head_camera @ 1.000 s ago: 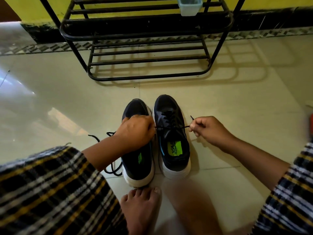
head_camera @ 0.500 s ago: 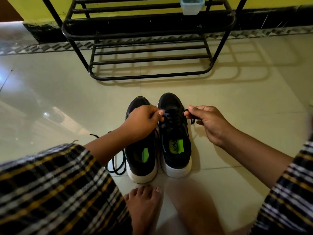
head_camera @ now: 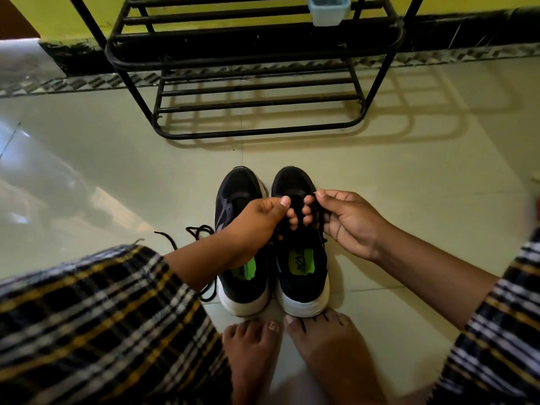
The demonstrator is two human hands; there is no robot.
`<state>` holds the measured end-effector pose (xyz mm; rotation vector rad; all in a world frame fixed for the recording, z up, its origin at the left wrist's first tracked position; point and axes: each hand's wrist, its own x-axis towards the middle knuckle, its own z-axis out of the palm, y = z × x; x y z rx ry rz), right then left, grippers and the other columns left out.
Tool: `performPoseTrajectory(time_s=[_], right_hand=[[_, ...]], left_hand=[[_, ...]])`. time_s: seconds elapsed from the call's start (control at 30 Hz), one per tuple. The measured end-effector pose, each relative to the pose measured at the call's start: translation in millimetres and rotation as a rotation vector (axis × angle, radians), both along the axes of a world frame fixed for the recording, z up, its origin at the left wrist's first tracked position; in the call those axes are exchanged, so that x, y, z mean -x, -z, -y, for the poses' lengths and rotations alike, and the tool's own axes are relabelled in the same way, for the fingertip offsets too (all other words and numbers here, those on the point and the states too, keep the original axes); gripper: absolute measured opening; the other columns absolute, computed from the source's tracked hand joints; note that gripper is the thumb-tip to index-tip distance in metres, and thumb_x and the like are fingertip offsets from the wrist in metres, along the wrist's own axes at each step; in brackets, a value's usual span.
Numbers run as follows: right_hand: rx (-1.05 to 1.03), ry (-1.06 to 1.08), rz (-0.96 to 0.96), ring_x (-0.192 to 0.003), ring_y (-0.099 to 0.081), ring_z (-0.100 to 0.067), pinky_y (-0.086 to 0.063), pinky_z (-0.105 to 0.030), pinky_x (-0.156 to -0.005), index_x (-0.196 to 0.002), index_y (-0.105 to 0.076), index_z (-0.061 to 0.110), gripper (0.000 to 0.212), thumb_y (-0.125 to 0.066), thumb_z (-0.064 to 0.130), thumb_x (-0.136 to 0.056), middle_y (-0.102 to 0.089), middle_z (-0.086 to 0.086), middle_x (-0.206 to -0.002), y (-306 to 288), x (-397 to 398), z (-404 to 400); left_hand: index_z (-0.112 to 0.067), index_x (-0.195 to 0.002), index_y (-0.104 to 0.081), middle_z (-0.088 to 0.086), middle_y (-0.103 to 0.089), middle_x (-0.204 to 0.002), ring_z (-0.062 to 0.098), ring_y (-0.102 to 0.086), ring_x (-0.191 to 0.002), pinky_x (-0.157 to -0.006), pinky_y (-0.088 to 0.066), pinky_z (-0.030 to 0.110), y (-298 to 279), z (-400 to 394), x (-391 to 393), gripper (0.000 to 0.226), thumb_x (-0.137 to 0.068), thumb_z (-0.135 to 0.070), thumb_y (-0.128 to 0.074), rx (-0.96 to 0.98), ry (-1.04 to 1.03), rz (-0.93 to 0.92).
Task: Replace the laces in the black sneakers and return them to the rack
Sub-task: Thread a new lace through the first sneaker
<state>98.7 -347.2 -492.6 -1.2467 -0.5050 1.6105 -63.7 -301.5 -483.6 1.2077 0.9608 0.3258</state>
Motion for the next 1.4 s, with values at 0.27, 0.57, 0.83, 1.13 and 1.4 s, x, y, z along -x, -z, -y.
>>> performPoseTrajectory(time_s=[0.27, 0.57, 0.83, 1.13, 1.4], right_hand=[[-0.08, -0.3, 0.611, -0.062, -0.054, -0.003, -0.041, -0.021, -0.057, -0.095, -0.063, 0.018, 0.025, -0.04, 0.009, -0.1, -0.06, 0.002, -0.074, 0, 2, 3], [-0.091, -0.191, 0.548, -0.058, -0.054, -0.005, -0.042, -0.018, -0.053, -0.091, -0.062, 0.024, 0.029, -0.046, 0.001, -0.096, -0.064, 0.007, -0.07, 1, 8, 3], [-0.056, -0.023, 0.386, -0.055, -0.059, -0.009, -0.046, -0.018, -0.051, -0.085, -0.061, 0.01, 0.01, -0.062, 0.0, -0.086, -0.069, 0.001, -0.064, 2, 8, 3], [-0.059, -0.006, 0.42, -0.05, -0.061, -0.015, -0.05, -0.021, -0.053, -0.079, -0.066, 0.006, 0.011, -0.064, -0.005, -0.082, -0.066, -0.006, -0.062, -2, 10, 2], [-0.339, -0.353, 0.947, -0.092, -0.063, -0.01, -0.051, -0.019, -0.079, -0.095, -0.073, 0.017, 0.035, -0.058, -0.011, -0.08, -0.065, 0.0, -0.099, -8, 4, 6]], left_hand=[[-0.017, -0.101, -0.063, 0.002, -0.063, -0.091, 0.012, -0.056, -0.084, -0.076, -0.045, 0.026, 1, 2, 0, 0.029, -0.102, -0.01, -0.035, -0.027, 0.034, -0.06], [-0.019, -0.096, -0.063, -0.002, -0.062, -0.083, 0.01, -0.057, -0.08, -0.072, -0.048, 0.025, -2, 0, 0, 0.025, -0.099, -0.008, -0.041, -0.052, 0.057, -0.026], [-0.019, -0.097, -0.059, -0.004, -0.061, -0.078, -0.007, -0.056, -0.062, -0.061, -0.043, 0.007, -3, 0, 0, 0.024, -0.098, -0.001, -0.042, -0.167, 0.102, -0.01], [-0.016, -0.106, -0.045, -0.003, -0.072, -0.076, 0.006, -0.067, -0.084, -0.086, -0.049, 0.022, 4, 1, -5, 0.022, -0.091, -0.009, -0.059, -0.155, 0.095, -0.071], [-0.002, -0.093, -0.064, 0.0, -0.069, -0.067, 0.0, -0.064, -0.059, -0.057, -0.048, 0.01, 3, -1, -6, 0.006, -0.089, -0.002, -0.059, -0.01, -0.025, -0.014]])
